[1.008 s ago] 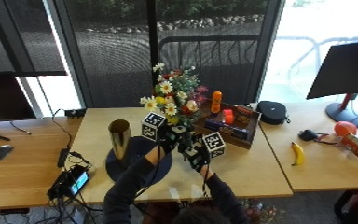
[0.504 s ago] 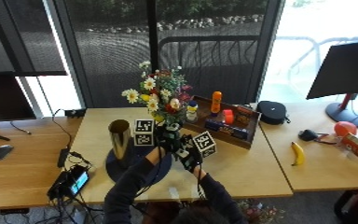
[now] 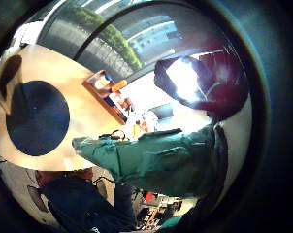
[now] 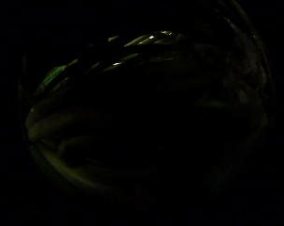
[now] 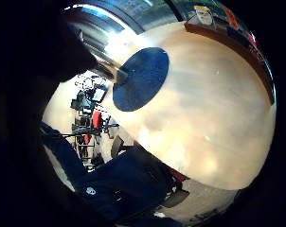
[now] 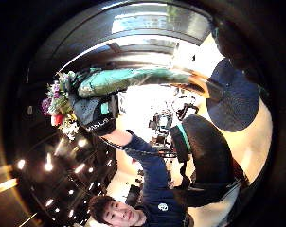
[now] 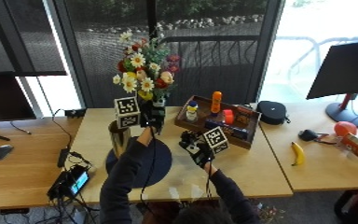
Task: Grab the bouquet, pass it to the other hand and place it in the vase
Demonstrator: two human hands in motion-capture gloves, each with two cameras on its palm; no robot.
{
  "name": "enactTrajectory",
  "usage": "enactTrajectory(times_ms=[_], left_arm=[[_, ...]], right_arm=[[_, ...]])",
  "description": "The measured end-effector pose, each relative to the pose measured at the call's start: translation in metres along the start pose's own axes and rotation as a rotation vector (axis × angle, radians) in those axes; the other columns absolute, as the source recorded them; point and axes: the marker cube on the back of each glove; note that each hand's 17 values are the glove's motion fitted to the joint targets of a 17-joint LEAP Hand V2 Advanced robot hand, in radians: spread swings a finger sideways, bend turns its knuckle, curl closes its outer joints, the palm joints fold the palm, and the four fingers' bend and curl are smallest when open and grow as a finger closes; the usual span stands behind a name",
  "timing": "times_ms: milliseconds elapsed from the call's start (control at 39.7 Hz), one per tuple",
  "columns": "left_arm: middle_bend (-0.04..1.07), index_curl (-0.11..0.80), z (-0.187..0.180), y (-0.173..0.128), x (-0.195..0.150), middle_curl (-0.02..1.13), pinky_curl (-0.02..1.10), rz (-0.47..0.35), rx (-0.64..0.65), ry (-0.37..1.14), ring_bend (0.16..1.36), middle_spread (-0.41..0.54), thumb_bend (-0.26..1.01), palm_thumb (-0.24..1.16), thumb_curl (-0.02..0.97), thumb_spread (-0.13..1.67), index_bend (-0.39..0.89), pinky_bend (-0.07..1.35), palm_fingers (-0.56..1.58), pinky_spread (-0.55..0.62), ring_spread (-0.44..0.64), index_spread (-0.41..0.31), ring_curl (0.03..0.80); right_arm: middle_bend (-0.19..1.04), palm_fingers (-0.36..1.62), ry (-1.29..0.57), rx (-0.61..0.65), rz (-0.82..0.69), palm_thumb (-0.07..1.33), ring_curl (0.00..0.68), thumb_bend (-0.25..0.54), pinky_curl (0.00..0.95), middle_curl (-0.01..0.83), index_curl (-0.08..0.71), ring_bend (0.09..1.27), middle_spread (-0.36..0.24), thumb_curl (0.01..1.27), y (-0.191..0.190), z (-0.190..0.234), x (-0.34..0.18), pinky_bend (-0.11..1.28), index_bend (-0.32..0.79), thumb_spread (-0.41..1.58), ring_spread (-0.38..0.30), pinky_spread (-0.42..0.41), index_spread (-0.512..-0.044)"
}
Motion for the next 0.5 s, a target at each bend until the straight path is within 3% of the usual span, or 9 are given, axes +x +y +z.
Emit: enactTrajectory(times_ms=[151,353,504], left_arm=[[0.64,0.542,-0.022,-0.02,0.03,0.59,0.44,0.032,0.095,-0.029,0.6,-0.307,-0.03,0.91,0.54,0.75,0.32,0.31,1.23,-0.28,-0.33,-0.287,0.453],[0.64,0.562,-0.05,-0.044,0.052,0.6,0.45,0.07,0.241,-0.113,0.6,-0.308,-0.03,0.91,0.547,0.75,0.31,0.3,1.23,-0.28,-0.33,-0.291,0.461],[0.63,0.576,-0.066,-0.062,0.059,0.6,0.46,0.054,0.29,-0.148,0.59,-0.307,-0.03,0.91,0.551,0.75,0.3,0.29,1.23,-0.29,-0.33,-0.293,0.463]], right_arm=[[0.17,0.62,0.065,0.027,0.018,0.7,0.395,-0.028,0.386,0.442,0.352,0.45,-0.142,0.29,-0.003,-0.025,-0.008,0.45,0.13,1.17,-0.153,0.042,-0.291],[0.16,0.57,0.079,0.048,0.036,0.67,0.382,-0.023,0.379,0.408,0.331,0.44,-0.119,0.3,0.0,-0.047,-0.027,0.46,0.12,1.17,-0.118,0.088,-0.294],[0.15,0.53,0.12,0.066,0.044,0.66,0.375,-0.021,0.378,0.386,0.321,0.43,-0.1,0.3,0.004,-0.057,-0.037,0.48,0.13,1.17,-0.101,0.108,-0.294]])
